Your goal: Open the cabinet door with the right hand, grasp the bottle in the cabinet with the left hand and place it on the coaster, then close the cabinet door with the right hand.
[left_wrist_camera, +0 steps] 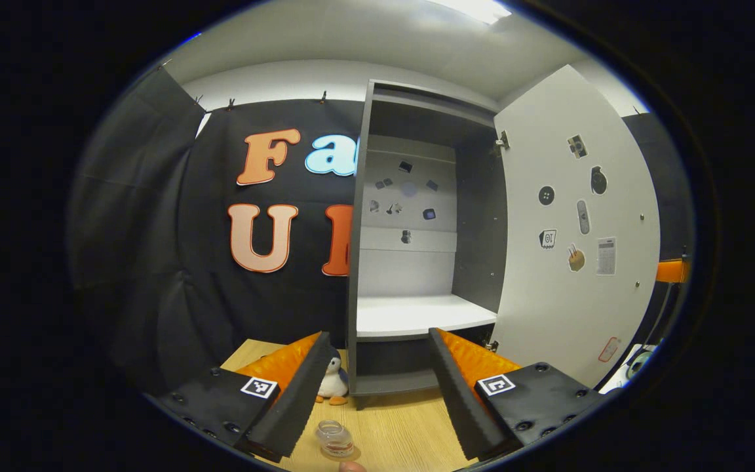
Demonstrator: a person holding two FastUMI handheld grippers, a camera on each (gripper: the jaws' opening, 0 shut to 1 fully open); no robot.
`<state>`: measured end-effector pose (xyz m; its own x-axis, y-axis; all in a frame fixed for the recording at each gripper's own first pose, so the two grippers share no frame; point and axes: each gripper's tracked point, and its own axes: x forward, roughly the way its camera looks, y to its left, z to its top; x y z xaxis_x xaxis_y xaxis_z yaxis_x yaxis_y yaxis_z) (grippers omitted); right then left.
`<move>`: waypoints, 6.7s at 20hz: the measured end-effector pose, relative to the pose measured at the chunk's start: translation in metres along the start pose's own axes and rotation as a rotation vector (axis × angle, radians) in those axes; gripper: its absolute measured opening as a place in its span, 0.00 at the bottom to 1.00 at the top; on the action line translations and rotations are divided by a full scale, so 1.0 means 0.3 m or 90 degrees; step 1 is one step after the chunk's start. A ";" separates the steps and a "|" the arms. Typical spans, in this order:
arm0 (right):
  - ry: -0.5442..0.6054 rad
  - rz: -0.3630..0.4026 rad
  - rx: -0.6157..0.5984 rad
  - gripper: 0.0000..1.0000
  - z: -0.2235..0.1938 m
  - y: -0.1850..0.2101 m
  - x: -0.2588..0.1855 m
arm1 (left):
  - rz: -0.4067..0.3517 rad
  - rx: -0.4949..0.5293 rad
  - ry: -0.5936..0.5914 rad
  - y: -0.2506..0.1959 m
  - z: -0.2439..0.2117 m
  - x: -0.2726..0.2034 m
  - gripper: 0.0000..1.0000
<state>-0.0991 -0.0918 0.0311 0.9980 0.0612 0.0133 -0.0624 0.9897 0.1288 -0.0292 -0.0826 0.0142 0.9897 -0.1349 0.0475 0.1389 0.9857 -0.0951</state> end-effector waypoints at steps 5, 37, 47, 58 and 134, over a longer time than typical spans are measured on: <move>0.006 0.070 0.012 0.90 0.004 0.194 0.048 | 0.006 -0.005 -0.002 0.062 -0.001 -0.002 0.96; -0.022 0.190 0.017 0.97 0.019 0.886 0.499 | 0.063 0.006 -0.022 0.455 0.021 0.120 0.95; -0.025 0.188 0.056 0.95 0.015 0.943 0.583 | 0.061 0.003 -0.013 0.501 0.002 0.162 0.95; -0.022 0.142 0.044 0.95 0.018 0.966 0.682 | 0.072 -0.002 -0.003 0.566 -0.018 0.191 0.95; -0.053 0.087 -0.075 0.95 -0.066 0.645 -0.278 | 0.079 0.038 -0.046 0.329 0.113 -0.207 0.95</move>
<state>-0.1942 0.0972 0.0353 0.9763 0.1895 0.1046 -0.1909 0.9816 0.0035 -0.0781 0.0266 0.0357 0.9938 -0.0059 0.1112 0.0111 0.9989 -0.0460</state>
